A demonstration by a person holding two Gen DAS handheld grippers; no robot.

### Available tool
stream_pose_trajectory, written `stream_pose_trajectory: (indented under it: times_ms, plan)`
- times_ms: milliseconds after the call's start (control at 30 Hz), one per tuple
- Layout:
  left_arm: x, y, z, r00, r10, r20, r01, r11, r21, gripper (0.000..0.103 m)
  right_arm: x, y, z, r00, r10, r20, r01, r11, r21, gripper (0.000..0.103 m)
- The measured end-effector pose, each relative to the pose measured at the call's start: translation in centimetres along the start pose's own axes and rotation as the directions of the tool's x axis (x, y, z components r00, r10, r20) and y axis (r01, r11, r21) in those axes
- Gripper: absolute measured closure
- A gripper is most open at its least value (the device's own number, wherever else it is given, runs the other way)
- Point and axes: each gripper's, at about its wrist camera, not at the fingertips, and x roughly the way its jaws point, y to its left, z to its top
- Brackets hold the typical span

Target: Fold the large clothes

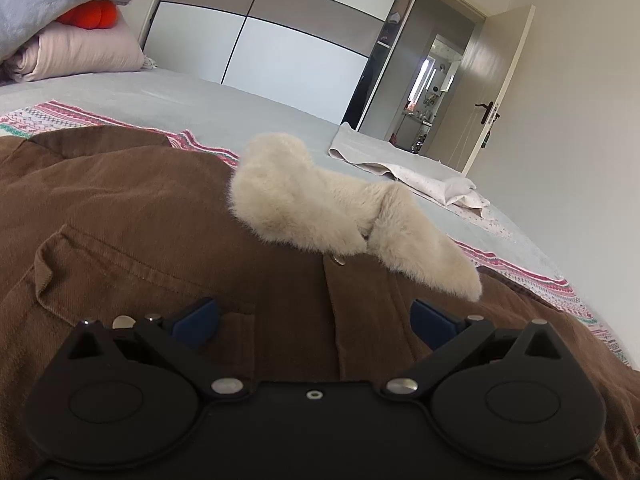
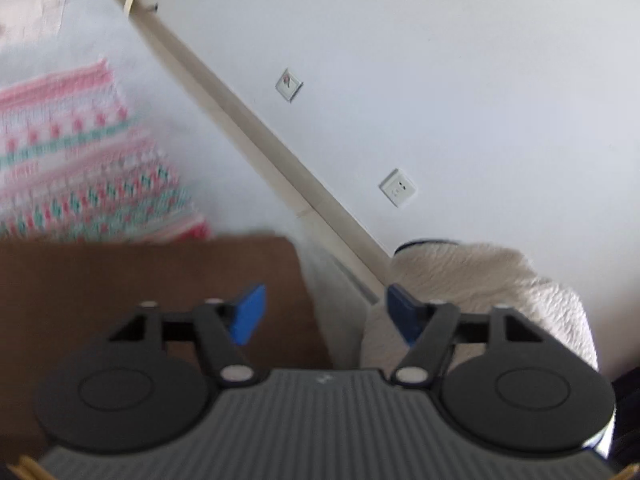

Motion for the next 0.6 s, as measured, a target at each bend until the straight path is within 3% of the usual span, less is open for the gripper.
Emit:
stream_pose_trajectory:
  times_ms: [67,167,267,367,433,533,600]
  plan:
    - [-0.1,0.1,0.0,1.000,0.000,0.000,0.000,1.000,0.000,0.000,-0.1,-0.5,0.2,0.996,0.083,-0.025,-0.082,0.996,0.036,0.012]
    - [-0.1,0.0,-0.1,1.000,0.002,-0.001,-0.002,1.000,0.003,0.000,0.5,0.7,0.0,0.981,0.190,-0.034,-0.187,0.978,0.095,0.012]
    - [-0.3,0.0,-0.1,1.000,0.005,0.003,-0.005,1.000,0.008,0.000,-0.8,4.2,-0.8,0.931,0.364,-0.022,-0.361,0.928,0.093,0.012]
    - [-0.8,-0.1,1.1,0.999,0.033,-0.043,-0.032,0.999,0.010,0.000,-4.1,9.7,-1.5,0.851,0.525,0.013,-0.525,0.851,0.024,0.012]
    - [-1.1,-0.1,3.1,0.991,0.108,-0.077,-0.104,0.993,0.058,0.000,-7.1,13.8,-2.0,0.787,0.616,0.032,-0.613,0.787,-0.078,0.012]
    - [-1.1,0.9,6.7,0.982,0.188,-0.032,-0.183,0.976,0.120,0.000,-11.6,19.3,-2.7,0.698,0.714,0.060,-0.677,0.685,-0.269,0.012]
    - [0.0,2.0,9.1,0.981,0.192,-0.033,-0.186,0.973,0.134,0.000,-13.9,22.5,-3.1,0.632,0.771,0.071,-0.703,0.610,-0.365,0.012]
